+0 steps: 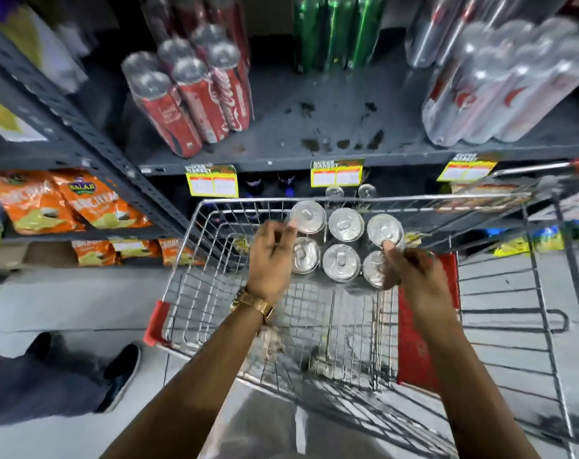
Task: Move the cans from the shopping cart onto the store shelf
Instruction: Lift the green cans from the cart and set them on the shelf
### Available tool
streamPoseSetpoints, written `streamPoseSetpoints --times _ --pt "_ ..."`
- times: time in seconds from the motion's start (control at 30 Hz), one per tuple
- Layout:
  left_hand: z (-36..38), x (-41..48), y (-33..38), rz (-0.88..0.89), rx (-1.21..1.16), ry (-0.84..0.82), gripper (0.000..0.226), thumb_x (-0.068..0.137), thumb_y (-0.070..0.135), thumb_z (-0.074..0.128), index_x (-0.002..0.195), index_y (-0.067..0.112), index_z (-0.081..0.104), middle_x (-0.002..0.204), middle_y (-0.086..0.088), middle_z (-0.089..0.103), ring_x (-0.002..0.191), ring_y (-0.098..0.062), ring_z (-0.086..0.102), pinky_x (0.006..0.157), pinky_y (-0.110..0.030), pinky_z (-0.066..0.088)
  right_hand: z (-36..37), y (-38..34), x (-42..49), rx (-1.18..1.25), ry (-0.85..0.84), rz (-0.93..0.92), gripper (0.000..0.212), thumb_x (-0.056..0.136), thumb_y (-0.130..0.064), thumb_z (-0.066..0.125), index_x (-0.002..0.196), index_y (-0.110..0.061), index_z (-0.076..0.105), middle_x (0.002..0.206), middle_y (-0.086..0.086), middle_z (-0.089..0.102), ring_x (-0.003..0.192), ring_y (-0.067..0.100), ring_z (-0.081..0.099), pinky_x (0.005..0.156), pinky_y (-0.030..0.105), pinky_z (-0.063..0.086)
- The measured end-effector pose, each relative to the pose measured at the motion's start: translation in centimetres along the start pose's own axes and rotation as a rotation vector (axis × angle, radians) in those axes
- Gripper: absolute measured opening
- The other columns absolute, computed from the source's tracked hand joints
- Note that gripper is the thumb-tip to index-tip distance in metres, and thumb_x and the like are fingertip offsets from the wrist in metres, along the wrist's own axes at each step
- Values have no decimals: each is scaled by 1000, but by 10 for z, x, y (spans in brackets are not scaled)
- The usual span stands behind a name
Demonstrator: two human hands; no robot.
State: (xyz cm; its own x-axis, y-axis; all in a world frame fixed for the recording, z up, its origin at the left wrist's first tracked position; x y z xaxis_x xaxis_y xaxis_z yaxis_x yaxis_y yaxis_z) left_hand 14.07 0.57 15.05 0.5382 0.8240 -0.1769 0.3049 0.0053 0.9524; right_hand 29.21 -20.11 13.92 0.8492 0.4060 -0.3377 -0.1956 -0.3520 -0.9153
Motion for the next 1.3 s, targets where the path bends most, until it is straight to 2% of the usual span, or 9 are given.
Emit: streamPoseSetpoints --times 0.13,0.27,0.33,0.43,0.6,0.77,0.93,1.1,1.3 --pt "-3 36 61 85 -79 14 14 93 20 54 82 12 52 85 -3 53 79 -12 48 74 -21 39 -7 -70 15 64 -11 -86 40 87 -37 64 59 -11 52 42 -6 49 51 17 44 54 29 36" --pt "1 89 116 146 -47 33 27 94 24 54 69 20 44 65 7 46 60 -3 43 54 -8 37 -3 -127 47 103 -27 -154 42 86 -34 65 53 -15 49 49 -1 50 54 17 46 60 37 44" --pt "4 113 140 193 -38 43 30 95 22 53 65 21 45 64 6 44 61 -6 43 66 -21 42 2 -147 68 111 -9 -157 36 86 -36 66 64 -9 55 65 15 53 67 24 51 67 51 51" --pt "9 150 162 228 42 65 30 95 22 50 73 3 57 78 -12 58 86 -30 60 87 -42 44 11 -171 102 144 15 -155 32 84 -38 67 88 -8 57 77 17 50 74 27 49 68 46 48" --pt "21 201 172 211 137 76 37 97 28 47 85 -6 57 110 -35 60 107 -42 58 92 -46 44 18 -195 150 75 82 -144 39 79 -39 70 58 -10 54 64 11 54 65 22 54 64 38 46" --pt "38 233 159 162 204 57 51 98 32 41 102 -16 57 117 -32 58 118 -39 51 101 -41 40 24 -195 179 66 89 -109 42 80 -38 71 95 0 66 81 10 64 81 26 64 75 48 57" --pt "49 248 152 114 191 -10 53 96 41 43 114 -9 50 123 -26 59 114 -35 56 90 -32 42 21 -192 182 -15 179 -121 56 83 -44 65 109 5 65 102 18 70 96 31 68 87 57 55" --pt "49 243 139 -5 125 -83 67 89 55 47 124 -2 50 125 -17 61 113 -29 59 79 -24 34 32 -182 178 -48 219 -136 45 85 -49 60 91 -5 53 98 7 57 89 20 54 76 29 42" --pt "49 234 134 -6 89 -82 58 92 52 43 108 1 67 119 -22 67 114 -37 60 86 -33 45 35 -189 187 -127 199 -139 37 89 -43 56 62 -21 43 86 6 50 79 19 45 72 27 35"
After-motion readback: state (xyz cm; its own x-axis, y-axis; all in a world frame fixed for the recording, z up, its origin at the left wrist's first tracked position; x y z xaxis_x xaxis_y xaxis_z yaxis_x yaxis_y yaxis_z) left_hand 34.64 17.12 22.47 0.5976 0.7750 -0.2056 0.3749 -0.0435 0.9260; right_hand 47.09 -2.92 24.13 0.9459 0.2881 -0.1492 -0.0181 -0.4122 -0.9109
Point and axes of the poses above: each hand's wrist, its own x-axis towards the middle knuckle, its own z-axis out of the palm, y = z × x, the point moved 9 cm from there along x, towards the middle knuckle
